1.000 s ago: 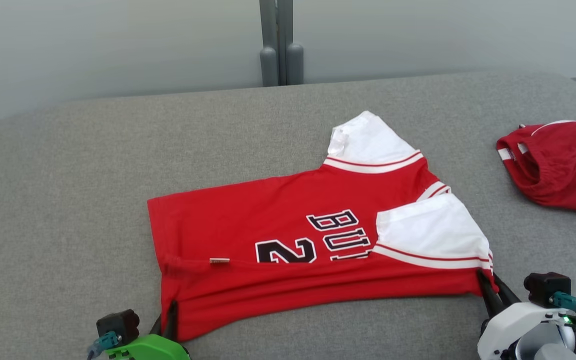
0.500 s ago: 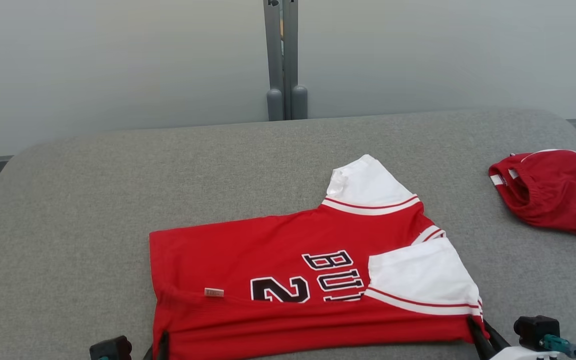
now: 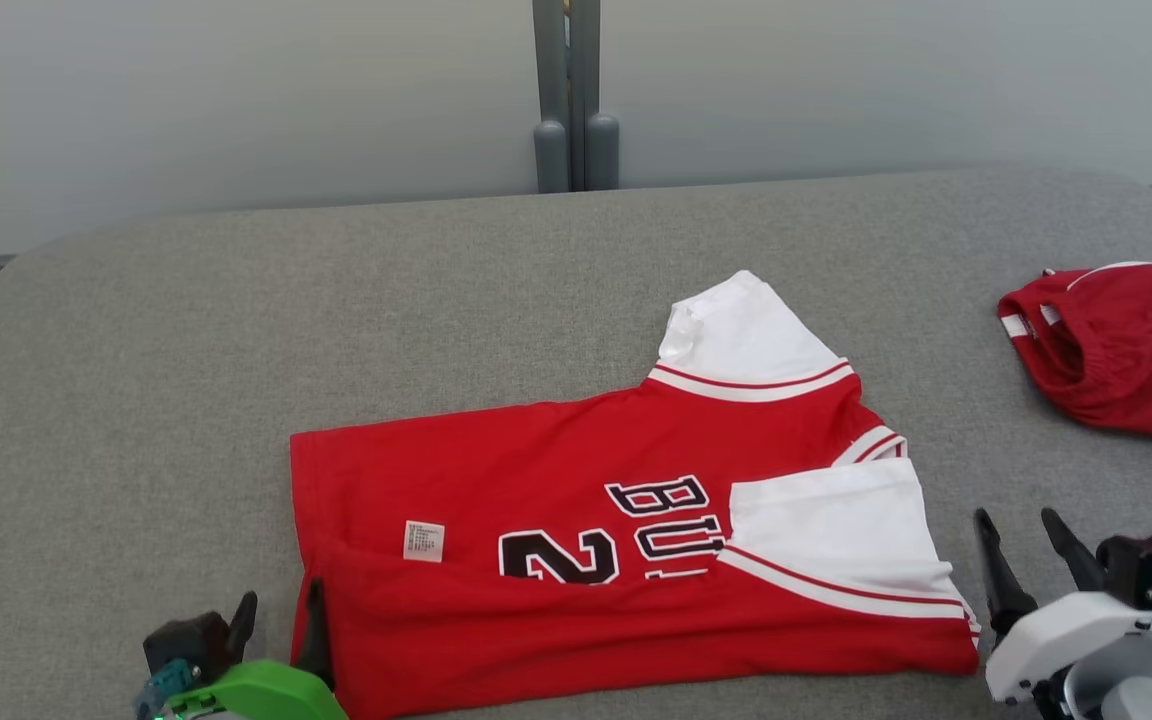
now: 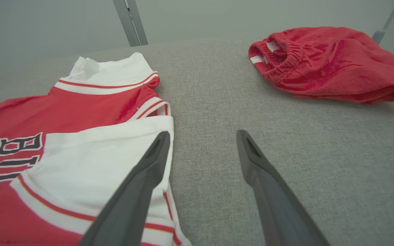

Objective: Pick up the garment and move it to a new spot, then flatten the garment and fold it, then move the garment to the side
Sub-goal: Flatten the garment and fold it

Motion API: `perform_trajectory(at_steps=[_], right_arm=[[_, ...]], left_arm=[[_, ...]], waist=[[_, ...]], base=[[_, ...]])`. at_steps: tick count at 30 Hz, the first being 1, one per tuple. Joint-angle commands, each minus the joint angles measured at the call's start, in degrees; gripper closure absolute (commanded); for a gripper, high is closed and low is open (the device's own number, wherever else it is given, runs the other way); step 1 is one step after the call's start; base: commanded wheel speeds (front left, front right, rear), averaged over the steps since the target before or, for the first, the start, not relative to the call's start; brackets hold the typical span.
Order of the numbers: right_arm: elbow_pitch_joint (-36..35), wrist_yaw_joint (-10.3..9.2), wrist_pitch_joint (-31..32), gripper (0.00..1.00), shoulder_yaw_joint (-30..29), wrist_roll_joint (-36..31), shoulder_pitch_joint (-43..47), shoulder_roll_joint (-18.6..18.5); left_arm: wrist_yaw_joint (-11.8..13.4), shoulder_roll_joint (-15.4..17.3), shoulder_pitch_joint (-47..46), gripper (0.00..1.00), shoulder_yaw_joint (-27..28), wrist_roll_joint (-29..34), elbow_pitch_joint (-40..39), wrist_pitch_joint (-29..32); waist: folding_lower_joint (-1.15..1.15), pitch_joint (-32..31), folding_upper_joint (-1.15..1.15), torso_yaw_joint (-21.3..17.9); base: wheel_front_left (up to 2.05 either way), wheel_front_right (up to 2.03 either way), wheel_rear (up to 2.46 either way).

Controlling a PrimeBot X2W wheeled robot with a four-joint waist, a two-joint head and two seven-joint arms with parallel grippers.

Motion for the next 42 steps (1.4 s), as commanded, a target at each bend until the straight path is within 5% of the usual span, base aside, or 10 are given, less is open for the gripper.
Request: perform_trajectory(at_steps=[1, 15, 27, 29, 30, 38, 42], right_arm=[[-0.8, -0.08, 0.0, 0.0, -0.2, -0.7, -1.6, 0.2], [-2.7, -0.08, 0.0, 0.0, 6.8, -1.5, -13.9, 0.5], [-3.1, -0.08, 0.0, 0.0, 9.0, 0.7, -18.5, -0.2], [-3.0, -0.08, 0.0, 0.0, 8.8, 1.6, -19.5, 0.2], [-2.7, -0.08, 0.0, 0.0, 9.2, 1.6, -20.3, 0.1], [4.3, -0.08, 0.3, 0.0, 14.3, 2.2, -30.9, -0.6], [11.8, -0.08, 5.5, 0.0, 17.1, 4.5, -39.7, -0.9]], left_arm=[[0.0, -0.1, -2.0, 0.0, 0.5, 1.0, -0.6, 0.0], [-0.2, 0.6, -19.8, 0.0, 2.6, 3.3, 10.5, 0.0], [-1.2, 1.2, -25.5, 0.0, 3.6, 4.1, 15.3, 0.0], [-1.1, 1.2, -26.0, 0.35, 3.5, 4.5, 15.6, 0.0], [-1.2, 1.2, -26.4, 1.0, 3.4, 4.8, 15.5, 0.0], [-1.2, 0.2, -28.2, 1.0, 2.4, 6.5, 13.0, 0.0], [-1.6, -0.5, -29.9, 1.0, 1.0, 7.1, 11.5, 0.0]], waist=[[0.0, 1.8, 0.0, 0.1], [0.0, 10.5, 0.0, -2.1], [0.0, 14.0, 0.0, -2.4], [0.0, 14.5, 0.0, -2.2], [0.0, 14.8, 0.0, -2.1], [0.0, 18.4, 0.0, 0.7], [0.0, 20.9, 0.0, 3.1]], base=[[0.0, 0.0, 0.0], [0.0, 0.0, 0.0], [0.0, 0.0, 0.0], [0.0, 0.0, 0.0], [0.0, 0.0, 0.0], [0.0, 0.0, 0.0], [0.0, 0.0, 0.0]])
